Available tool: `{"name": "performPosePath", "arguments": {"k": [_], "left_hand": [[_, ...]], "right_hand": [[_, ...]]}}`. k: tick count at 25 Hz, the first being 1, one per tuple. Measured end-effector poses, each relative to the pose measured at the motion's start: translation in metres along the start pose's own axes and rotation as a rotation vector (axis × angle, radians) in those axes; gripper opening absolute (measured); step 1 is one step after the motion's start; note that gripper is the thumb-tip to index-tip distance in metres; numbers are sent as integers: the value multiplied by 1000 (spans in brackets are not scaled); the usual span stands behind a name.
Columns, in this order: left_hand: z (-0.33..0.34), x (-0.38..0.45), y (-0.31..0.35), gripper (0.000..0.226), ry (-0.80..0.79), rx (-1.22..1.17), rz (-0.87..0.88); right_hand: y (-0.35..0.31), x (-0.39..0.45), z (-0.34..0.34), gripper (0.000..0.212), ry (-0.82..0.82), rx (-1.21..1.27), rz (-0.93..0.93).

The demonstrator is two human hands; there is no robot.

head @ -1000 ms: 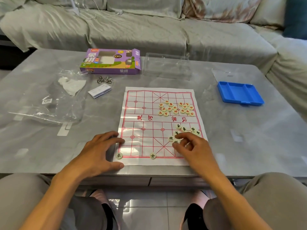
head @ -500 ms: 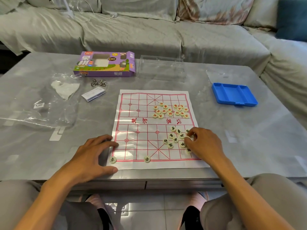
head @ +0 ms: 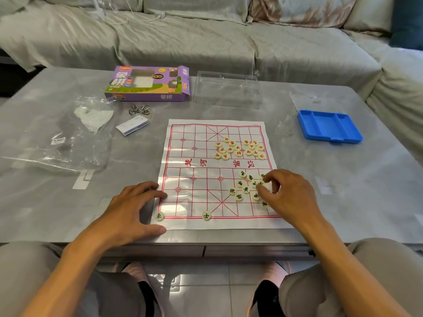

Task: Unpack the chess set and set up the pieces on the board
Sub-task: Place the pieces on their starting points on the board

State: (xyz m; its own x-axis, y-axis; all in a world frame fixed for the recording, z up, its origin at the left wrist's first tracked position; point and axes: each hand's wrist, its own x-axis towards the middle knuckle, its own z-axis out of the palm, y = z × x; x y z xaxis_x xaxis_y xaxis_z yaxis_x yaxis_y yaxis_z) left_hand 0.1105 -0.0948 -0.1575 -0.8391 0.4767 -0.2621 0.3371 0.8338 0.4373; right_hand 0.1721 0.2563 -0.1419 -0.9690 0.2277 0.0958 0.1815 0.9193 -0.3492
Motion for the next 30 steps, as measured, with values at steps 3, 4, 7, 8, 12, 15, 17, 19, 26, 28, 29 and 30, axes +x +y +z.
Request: {"name": "performPosePath", "arguments": {"k": [3, 4, 7, 8, 12, 15, 17, 19, 26, 28, 29, 30], "left_hand": [[-1, 0, 0, 82, -10, 12, -4], [-1, 1, 1, 83, -9, 15, -3], [-1, -1, 2, 85, -5, 1, -8], [-1, -2, 3, 86, -7, -4, -7], [-2, -2, 3, 87, -1, -12, -2], [0, -1, 3, 83, 1, -10, -2], [0, 0, 2, 82, 5, -14, 0], [0, 0, 2, 80, 5, -11, 0], [-1, -1, 4, 84, 16, -19, 5], [-2, -1, 4, 81, 16, -10, 3], [-2, -1, 5, 79, 21, -5, 3], [-2, -2, 5, 78, 26, 0, 3]], "right_hand": [[-22, -33, 2, 28, -210, -42, -122], [-27, -40, 5, 30, -241, -72, -140], [-31, -42, 11, 33, -269, -101, -138], [-31, -42, 10, 35, -272, -113, -144], [-30, -44, 11, 37, -272, -92, -143], [-26, -42, 11, 38, -255, -41, -101], [-21, -35, 12, 35, -183, 10, -54], [-17, -24, 15, 35, -103, 8, -29], [-9, 0, 35, 37, -69, -49, -30], [-8, 1, 37, 36, -58, -45, -24], [-9, 0, 36, 35, -51, -43, -14], [-11, 0, 34, 35, -33, -36, 0]]}}
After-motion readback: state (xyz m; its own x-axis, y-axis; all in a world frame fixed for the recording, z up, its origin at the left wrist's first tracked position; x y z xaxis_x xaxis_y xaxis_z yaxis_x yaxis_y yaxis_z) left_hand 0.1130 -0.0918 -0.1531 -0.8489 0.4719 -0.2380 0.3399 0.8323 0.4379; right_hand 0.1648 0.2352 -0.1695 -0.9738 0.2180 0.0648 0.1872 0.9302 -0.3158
